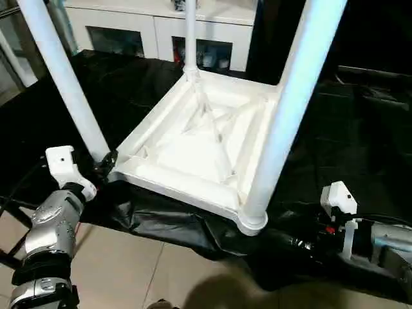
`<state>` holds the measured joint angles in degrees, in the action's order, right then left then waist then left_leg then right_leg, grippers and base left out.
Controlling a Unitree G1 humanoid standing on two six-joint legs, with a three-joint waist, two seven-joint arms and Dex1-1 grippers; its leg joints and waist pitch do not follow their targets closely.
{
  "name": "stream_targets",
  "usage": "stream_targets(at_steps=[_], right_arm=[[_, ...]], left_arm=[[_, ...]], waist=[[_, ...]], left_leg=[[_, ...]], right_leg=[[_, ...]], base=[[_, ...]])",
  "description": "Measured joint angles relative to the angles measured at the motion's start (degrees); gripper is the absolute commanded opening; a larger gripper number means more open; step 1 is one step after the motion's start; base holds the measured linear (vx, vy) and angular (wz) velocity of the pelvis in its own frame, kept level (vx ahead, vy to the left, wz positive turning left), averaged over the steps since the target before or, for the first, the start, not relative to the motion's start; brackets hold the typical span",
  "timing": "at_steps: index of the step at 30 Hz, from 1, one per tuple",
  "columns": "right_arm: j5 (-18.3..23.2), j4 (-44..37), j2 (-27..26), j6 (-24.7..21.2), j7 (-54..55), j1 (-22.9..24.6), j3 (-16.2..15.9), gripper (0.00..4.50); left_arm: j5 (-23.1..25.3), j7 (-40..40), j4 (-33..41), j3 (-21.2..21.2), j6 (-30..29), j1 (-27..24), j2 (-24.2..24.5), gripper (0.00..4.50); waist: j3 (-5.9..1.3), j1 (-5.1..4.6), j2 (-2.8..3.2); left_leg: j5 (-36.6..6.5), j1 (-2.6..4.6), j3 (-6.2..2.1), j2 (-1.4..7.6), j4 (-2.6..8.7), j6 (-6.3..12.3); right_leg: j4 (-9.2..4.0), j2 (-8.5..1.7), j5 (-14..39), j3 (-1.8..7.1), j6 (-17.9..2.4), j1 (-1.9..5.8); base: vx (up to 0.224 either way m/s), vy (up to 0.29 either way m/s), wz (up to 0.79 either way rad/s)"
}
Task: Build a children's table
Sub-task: Flip table
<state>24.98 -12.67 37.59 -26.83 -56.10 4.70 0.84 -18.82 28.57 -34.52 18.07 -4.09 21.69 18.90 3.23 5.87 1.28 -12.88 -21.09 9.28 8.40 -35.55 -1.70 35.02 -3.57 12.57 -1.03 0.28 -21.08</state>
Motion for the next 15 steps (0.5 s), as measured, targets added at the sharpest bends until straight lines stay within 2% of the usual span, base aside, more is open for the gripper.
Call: stream_targets(at_steps=[5, 10, 12, 15], right_arm=[[-2.03, 0.35, 0.05, 1.93, 4.4, 0.96, 2.98, 4.5], [-4.83, 1.66, -0.44, 3.32, 9.19, 2.44, 5.54, 4.5], [-4.83, 1.5, -0.39, 3.26, 9.7, 4.06, 6.31, 4.5], [-4.82, 1.22, 0.33, 3.2, 9.72, 4.73, 7.43, 4.5]], left_arm=[[0.23, -0.88, 10.0, -3.37, -2.77, -4.83, -4.15, 2.46], [1.82, -5.87, 18.62, -6.94, -6.13, -8.76, -8.02, 2.36], [3.15, -8.14, 22.21, -8.43, -7.41, -10.35, -10.46, 2.35], [4.31, -9.61, 23.97, -9.88, -8.91, -10.48, -11.27, 2.31]], waist=[[-0.08, 0.41, 0.98], [-0.16, 0.11, 1.82], [-0.17, 0.12, 1.98], [-0.16, -0.06, 2.02]], left_leg=[[0.05, -0.01, 0.68, 0.02, 0.0, 0.24], [0.04, -0.03, 0.88, -0.01, 0.01, 0.28], [0.04, -0.04, 0.97, 0.0, 0.04, 0.32], [0.06, -0.05, 0.96, 0.02, 0.07, 0.35]], right_leg=[[-0.05, -0.41, 0.04, -0.01, 0.05, 0.0], [-0.04, -0.63, 0.07, -0.05, 0.11, 0.02], [-0.04, -0.72, 0.16, -0.11, 0.26, 0.07], [-0.02, -0.72, 0.17, -0.18, 0.29, 0.05]], base=[[0.0, 0.0, 0.0], [0.0, 0.0, 0.0], [0.0, 0.0, 0.0], [0.0, 0.0, 0.0]])
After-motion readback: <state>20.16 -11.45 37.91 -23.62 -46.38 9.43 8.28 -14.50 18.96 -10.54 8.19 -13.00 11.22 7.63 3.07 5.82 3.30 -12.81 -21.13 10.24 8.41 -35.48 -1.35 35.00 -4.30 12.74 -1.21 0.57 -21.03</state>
